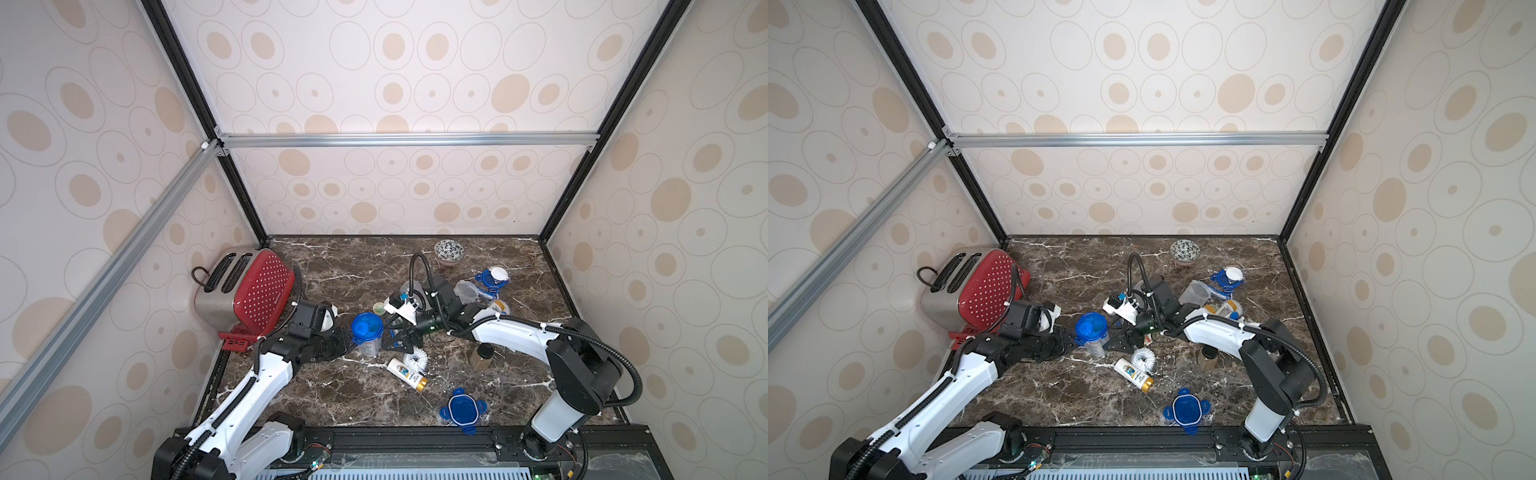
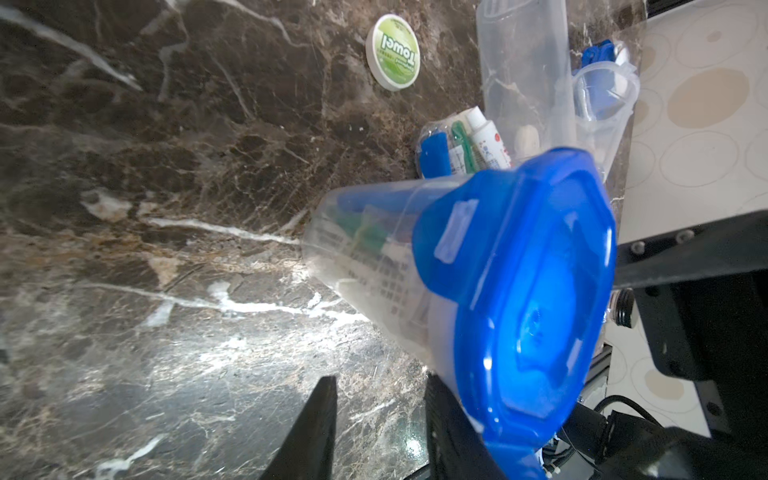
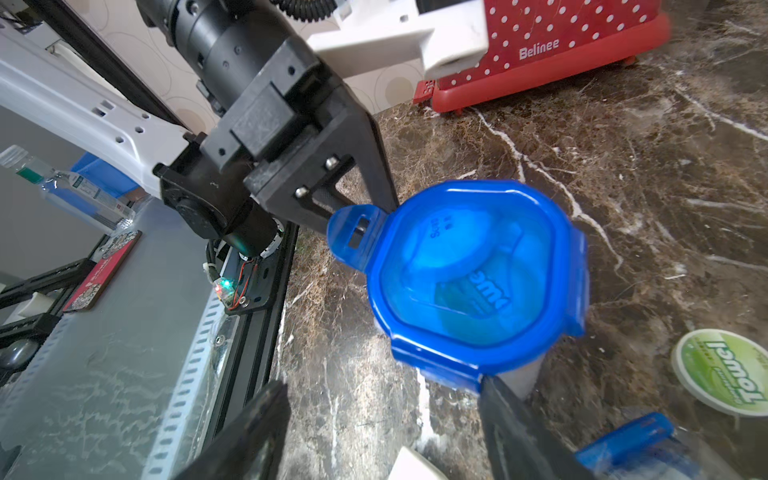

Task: Take out toiletry kits
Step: Adjust the container at the center of the board.

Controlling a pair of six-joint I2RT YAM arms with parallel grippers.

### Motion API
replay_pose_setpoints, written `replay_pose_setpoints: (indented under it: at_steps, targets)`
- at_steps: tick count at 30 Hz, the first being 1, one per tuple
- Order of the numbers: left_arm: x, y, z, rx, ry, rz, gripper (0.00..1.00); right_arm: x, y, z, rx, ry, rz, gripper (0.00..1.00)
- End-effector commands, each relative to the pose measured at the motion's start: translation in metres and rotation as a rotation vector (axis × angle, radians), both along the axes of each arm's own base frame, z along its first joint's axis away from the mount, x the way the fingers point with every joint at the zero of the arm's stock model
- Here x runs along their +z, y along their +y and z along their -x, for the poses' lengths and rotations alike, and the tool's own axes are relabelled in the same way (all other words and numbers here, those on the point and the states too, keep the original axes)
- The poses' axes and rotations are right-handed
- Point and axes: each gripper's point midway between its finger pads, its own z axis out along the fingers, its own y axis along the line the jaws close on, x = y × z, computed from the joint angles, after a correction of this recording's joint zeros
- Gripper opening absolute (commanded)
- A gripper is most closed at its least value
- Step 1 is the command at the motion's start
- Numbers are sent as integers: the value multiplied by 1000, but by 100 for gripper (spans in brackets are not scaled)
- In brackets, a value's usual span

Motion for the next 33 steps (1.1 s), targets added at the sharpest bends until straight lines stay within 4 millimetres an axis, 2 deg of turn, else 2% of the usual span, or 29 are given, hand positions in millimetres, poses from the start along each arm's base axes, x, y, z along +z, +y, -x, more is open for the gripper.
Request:
replay_pose_setpoints:
  at_steps: [1,15,19,23,26,30,32,33]
  targets:
    - [20,3,-15,-10,-78,-38,38,9,5,23,75,11,-37,75]
    - [17,8,-33,0,-72,-86,42,5,5,43,92,74,-68,75]
    - [18,7,-38,1,-64,-77,43,3,6,42,84,86,-72,75]
    - [21,12,-33,-1,-54,-98,44,-3,4,40,70,78,-44,75]
    - [21,26,-22,8,-18,-147,44,-6,1,39,58,67,-22,76]
    - [48,42,-10,12,-60,-202,43,-4,-5,38,30,52,0,76]
    - [71,36,-5,-16,-111,-161,40,-1,-10,41,20,43,-5,77]
    - [86,27,-4,-43,-145,-104,38,0,-13,42,15,36,-9,77]
